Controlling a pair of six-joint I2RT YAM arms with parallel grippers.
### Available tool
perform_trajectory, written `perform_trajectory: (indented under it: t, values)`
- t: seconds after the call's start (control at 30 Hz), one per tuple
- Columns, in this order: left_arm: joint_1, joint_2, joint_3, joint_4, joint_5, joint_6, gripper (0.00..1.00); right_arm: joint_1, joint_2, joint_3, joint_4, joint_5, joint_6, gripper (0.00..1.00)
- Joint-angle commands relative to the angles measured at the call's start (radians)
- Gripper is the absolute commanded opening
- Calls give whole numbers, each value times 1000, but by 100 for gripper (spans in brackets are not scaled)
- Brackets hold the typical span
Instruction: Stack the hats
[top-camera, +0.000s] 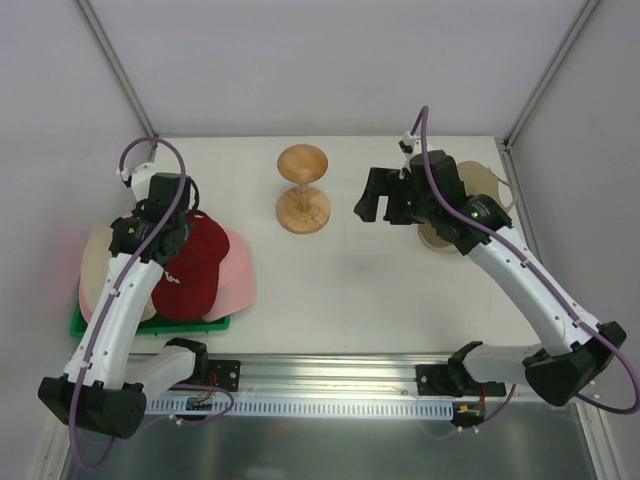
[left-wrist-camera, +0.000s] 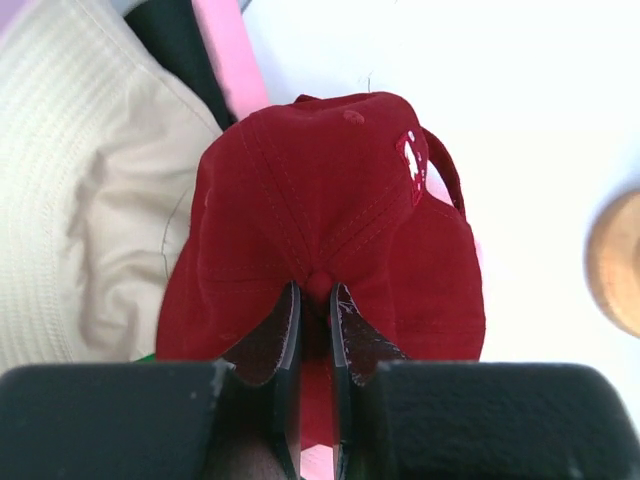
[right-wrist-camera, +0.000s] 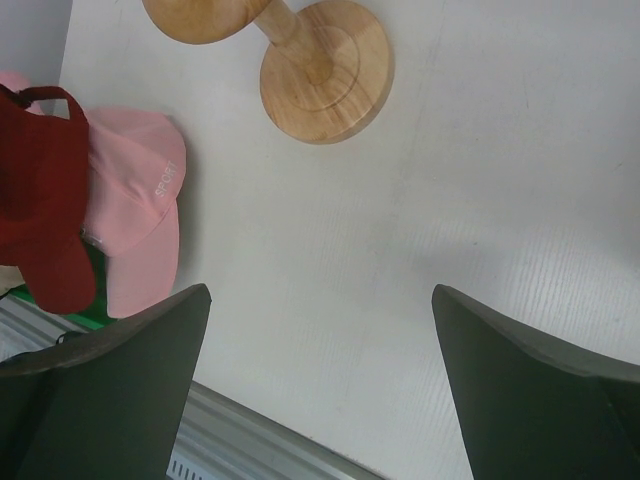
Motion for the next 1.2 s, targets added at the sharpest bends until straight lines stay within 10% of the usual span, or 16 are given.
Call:
perform_trajectory:
  t: [0.0,0.83,1.17]
  values:
    - [11,-57,87,-34,19,49,0,5,-7,34,13,14,-22,100]
    - [-24,-78,486,18,505,89,0,-93,42,310,-162,36,-101,99]
    - [-492,189,669,233,320,83,0,-450,-27,384,-227,-139,-83,100]
